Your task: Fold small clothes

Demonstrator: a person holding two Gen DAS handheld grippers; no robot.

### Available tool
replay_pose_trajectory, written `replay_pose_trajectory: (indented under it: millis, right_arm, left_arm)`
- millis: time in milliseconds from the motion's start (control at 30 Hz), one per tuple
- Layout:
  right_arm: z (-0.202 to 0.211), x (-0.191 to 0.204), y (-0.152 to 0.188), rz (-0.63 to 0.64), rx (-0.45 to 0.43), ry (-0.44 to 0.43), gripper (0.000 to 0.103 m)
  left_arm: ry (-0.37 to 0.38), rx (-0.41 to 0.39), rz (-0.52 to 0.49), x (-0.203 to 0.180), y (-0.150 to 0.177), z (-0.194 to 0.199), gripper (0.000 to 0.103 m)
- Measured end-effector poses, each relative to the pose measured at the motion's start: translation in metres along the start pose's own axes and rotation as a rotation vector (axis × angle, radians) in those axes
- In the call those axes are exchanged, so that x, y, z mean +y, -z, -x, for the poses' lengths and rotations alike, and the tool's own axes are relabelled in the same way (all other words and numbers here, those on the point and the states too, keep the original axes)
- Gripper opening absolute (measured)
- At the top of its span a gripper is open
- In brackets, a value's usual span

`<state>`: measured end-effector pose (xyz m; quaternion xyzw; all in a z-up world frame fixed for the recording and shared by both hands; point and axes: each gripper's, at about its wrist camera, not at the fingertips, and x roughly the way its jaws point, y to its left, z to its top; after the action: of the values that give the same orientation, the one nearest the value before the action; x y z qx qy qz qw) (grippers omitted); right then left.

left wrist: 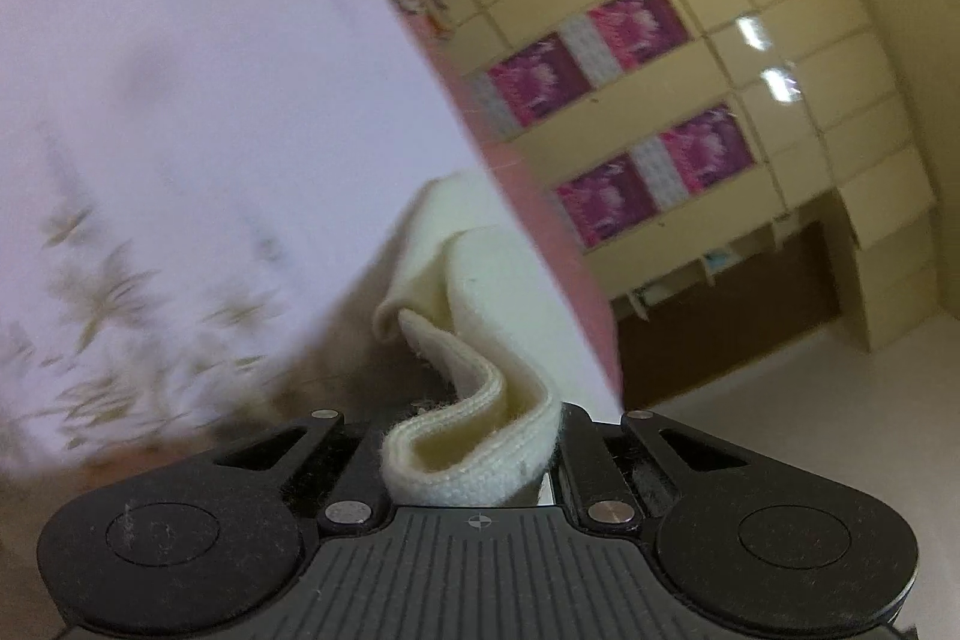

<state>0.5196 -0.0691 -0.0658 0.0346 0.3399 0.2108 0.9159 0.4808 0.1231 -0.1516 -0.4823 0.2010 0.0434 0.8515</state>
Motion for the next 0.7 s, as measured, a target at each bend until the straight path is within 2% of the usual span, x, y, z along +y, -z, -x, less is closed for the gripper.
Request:
replay_pose_trajectory:
  millis: [100, 233, 267, 300, 400, 467, 500, 567, 600, 633, 667, 700]
  right_arm:
    - [0.001, -0.013, 0.0, -0.084, 0.004, -0.037, 0.0]
    - [-0.001, -0.03, -0.003, -0.206, 0.009, -0.095, 0.0]
    - [0.004, -0.036, -0.003, -0.242, -0.012, -0.106, 0.0]
    - [0.011, -0.041, -0.003, -0.272, -0.047, -0.108, 0.007]
    - [0.039, -0.068, -0.001, -0.376, -0.144, -0.144, 0.009]
    - [0.055, -0.089, 0.001, -0.44, -0.182, -0.151, 0.014]
    - [0.065, -0.105, 0.002, -0.489, -0.197, -0.153, 0.022]
    - [0.079, -0.135, 0.007, -0.592, -0.205, -0.166, 0.032]
    - [0.084, -0.15, 0.011, -0.643, -0.206, -0.172, 0.045]
    - [0.088, -0.162, 0.015, -0.68, -0.206, -0.178, 0.056]
    - [0.095, -0.177, 0.019, -0.72, -0.211, -0.185, 0.057]
    - [0.099, -0.187, 0.022, -0.742, -0.217, -0.183, 0.057]
  left_arm:
    - [0.036, 0.014, -0.103, -0.032, -0.007, 0.005, 0.007]
    - [0.063, 0.072, -0.303, -0.091, -0.004, 0.005, 0.007]
    - [0.071, 0.088, -0.354, -0.106, 0.0, 0.003, 0.007]
    - [0.077, 0.105, -0.402, -0.12, 0.005, 0.001, 0.007]
    - [0.074, 0.169, -0.55, -0.158, 0.029, -0.011, 0.007]
    - [0.054, 0.226, -0.63, -0.176, 0.052, -0.026, 0.008]
    - [0.049, 0.257, -0.655, -0.182, 0.063, -0.032, 0.008]
    - [0.025, 0.336, -0.719, -0.193, 0.088, -0.045, 0.01]
    - [0.003, 0.373, -0.749, -0.196, 0.102, -0.05, 0.014]
    - [0.004, 0.41, -0.76, -0.2, 0.113, -0.051, 0.039]
    - [0.05, 0.422, -0.762, -0.205, 0.119, -0.043, 0.067]
    - [0.105, 0.397, -0.767, -0.208, 0.12, -0.03, 0.072]
